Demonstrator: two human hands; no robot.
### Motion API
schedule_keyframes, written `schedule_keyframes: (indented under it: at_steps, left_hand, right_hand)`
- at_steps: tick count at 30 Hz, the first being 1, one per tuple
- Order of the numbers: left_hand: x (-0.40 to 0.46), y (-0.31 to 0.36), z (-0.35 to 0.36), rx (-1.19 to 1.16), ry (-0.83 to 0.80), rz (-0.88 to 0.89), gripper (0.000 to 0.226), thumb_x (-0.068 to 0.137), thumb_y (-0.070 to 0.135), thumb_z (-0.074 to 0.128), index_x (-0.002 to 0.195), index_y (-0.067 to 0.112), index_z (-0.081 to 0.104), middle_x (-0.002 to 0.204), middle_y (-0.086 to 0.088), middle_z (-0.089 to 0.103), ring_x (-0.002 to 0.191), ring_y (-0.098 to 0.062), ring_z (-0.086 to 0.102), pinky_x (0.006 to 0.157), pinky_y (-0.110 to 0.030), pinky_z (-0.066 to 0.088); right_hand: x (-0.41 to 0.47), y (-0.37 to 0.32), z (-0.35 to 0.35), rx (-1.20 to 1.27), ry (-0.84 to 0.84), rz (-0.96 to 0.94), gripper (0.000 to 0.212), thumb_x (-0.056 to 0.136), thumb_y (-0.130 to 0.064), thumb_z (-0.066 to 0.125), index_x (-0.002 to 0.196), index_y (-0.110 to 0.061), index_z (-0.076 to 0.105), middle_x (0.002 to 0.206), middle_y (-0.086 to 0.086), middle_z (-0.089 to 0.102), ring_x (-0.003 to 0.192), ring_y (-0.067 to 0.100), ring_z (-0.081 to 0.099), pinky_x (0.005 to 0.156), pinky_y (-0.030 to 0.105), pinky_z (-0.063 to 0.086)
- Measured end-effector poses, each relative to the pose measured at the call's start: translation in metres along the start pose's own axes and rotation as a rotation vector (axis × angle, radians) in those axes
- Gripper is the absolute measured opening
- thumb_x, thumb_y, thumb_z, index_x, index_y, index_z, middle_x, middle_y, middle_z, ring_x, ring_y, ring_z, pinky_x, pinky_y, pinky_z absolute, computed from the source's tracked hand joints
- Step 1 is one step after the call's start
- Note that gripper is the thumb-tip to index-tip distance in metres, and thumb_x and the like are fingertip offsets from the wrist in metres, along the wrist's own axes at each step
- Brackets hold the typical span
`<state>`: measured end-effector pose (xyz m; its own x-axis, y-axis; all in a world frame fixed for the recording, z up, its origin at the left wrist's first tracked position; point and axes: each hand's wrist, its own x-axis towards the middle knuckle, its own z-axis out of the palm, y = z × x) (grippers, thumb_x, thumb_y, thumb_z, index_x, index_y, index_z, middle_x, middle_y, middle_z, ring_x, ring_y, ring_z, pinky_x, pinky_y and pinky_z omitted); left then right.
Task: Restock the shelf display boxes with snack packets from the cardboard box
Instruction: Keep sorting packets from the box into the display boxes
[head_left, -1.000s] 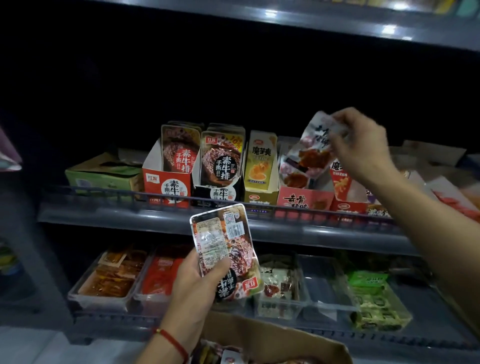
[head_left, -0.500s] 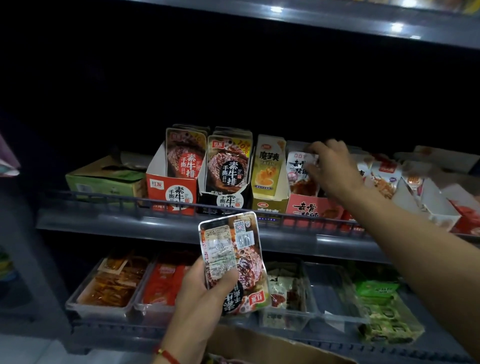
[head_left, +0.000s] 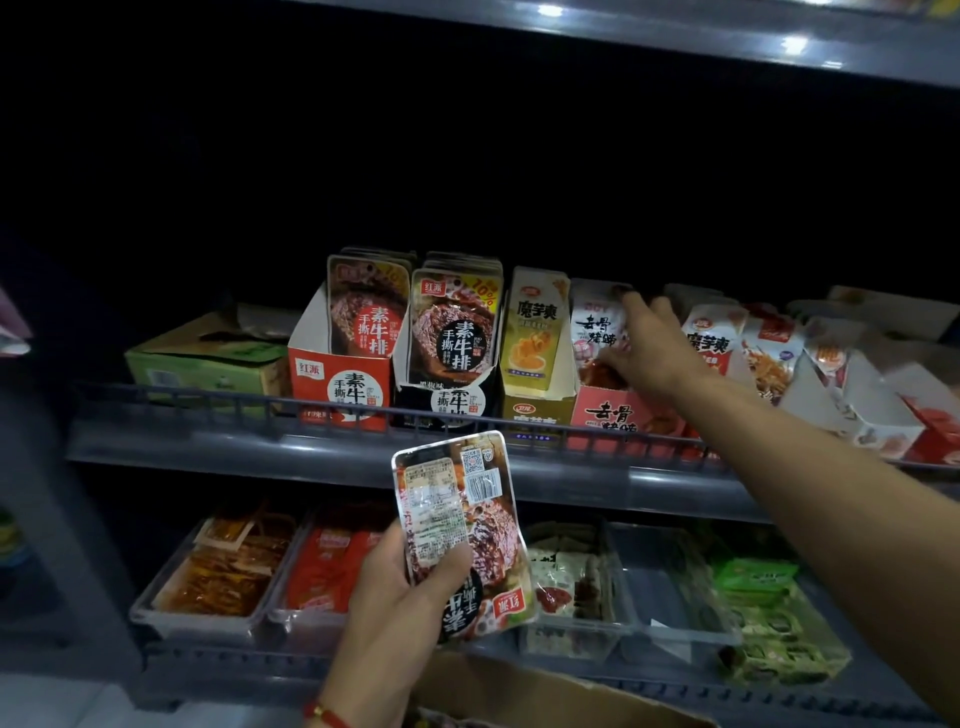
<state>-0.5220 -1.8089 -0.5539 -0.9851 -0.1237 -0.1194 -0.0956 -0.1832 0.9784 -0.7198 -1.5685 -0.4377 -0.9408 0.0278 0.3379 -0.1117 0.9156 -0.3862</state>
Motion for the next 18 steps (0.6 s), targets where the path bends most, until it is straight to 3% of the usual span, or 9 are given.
schedule_keyframes:
  at_steps: [4, 7, 9, 12, 14, 16, 18]
  left_hand:
    - [0.003, -0.002, -0.002, -0.023, -0.004, 0.001, 0.061, 0.070, 0.048, 0.082, 0.126, 0.034, 0.062, 0.124, 0.012, 0.072, 0.121, -0.016, 0.064, 0.110, -0.056, 0.045]
    - [0.005, -0.004, -0.002, -0.026, -0.018, 0.017, 0.030, 0.088, 0.026, 0.074, 0.117, 0.033, 0.068, 0.114, 0.011, 0.076, 0.114, -0.015, 0.069, 0.107, -0.052, 0.048]
    - [0.006, -0.004, -0.002, -0.016, -0.030, 0.025, 0.025, 0.090, 0.023, 0.073, 0.112, 0.034, 0.070, 0.112, 0.009, 0.077, 0.112, -0.018, 0.070, 0.105, -0.053, 0.049]
    - [0.005, -0.001, -0.002, -0.020, -0.046, 0.072, 0.034, 0.083, 0.029, 0.078, 0.115, 0.035, 0.070, 0.115, 0.006, 0.077, 0.114, -0.020, 0.070, 0.105, -0.054, 0.048]
    - [0.006, 0.001, -0.003, -0.032, -0.029, 0.118, 0.042, 0.078, 0.030, 0.079, 0.118, 0.032, 0.069, 0.116, 0.004, 0.076, 0.114, -0.020, 0.070, 0.106, -0.053, 0.049]
    - [0.006, -0.001, -0.003, -0.052, -0.020, 0.130, 0.041, 0.079, 0.027, 0.079, 0.119, 0.030, 0.069, 0.116, 0.001, 0.076, 0.114, -0.022, 0.070, 0.105, -0.055, 0.049]
    - [0.007, -0.002, -0.004, -0.047, -0.025, 0.139, 0.037, 0.083, 0.020, 0.078, 0.118, 0.030, 0.070, 0.116, 0.000, 0.077, 0.114, -0.023, 0.070, 0.105, -0.056, 0.049]
  right_hand:
    - [0.003, -0.003, 0.002, -0.039, 0.042, 0.020, 0.058, 0.095, -0.019, 0.070, 0.143, -0.009, 0.039, 0.145, 0.021, 0.035, 0.137, 0.042, 0.040, 0.119, 0.052, 0.034]
    - [0.006, -0.002, 0.002, -0.067, 0.043, 0.023, 0.061, 0.095, -0.020, 0.071, 0.145, -0.008, 0.038, 0.146, 0.022, 0.034, 0.137, 0.044, 0.041, 0.119, 0.052, 0.034]
    - [0.005, -0.001, 0.000, -0.070, 0.044, 0.015, 0.065, 0.093, -0.023, 0.073, 0.146, -0.010, 0.036, 0.147, 0.023, 0.033, 0.138, 0.045, 0.040, 0.119, 0.054, 0.035]
    - [-0.006, -0.011, -0.010, -0.062, 0.136, -0.105, 0.078, 0.090, -0.019, 0.076, 0.152, -0.016, 0.028, 0.152, 0.020, 0.028, 0.143, 0.041, 0.034, 0.118, 0.052, 0.035]
    - [-0.025, -0.027, -0.020, -0.064, 0.238, -0.272, 0.078, 0.092, -0.016, 0.073, 0.155, -0.019, 0.028, 0.155, 0.015, 0.030, 0.143, 0.030, 0.036, 0.118, 0.040, 0.034]
    - [-0.055, -0.043, -0.025, -0.016, 0.237, -0.408, 0.060, 0.096, -0.020, 0.067, 0.150, -0.020, 0.039, 0.146, 0.005, 0.045, 0.126, 0.012, 0.050, 0.111, 0.028, 0.039]
    - [-0.089, -0.053, -0.022, 0.105, 0.066, -0.397, 0.042, 0.099, -0.033, 0.059, 0.139, -0.024, 0.050, 0.125, -0.012, 0.056, 0.098, -0.005, 0.058, 0.094, 0.020, 0.052]
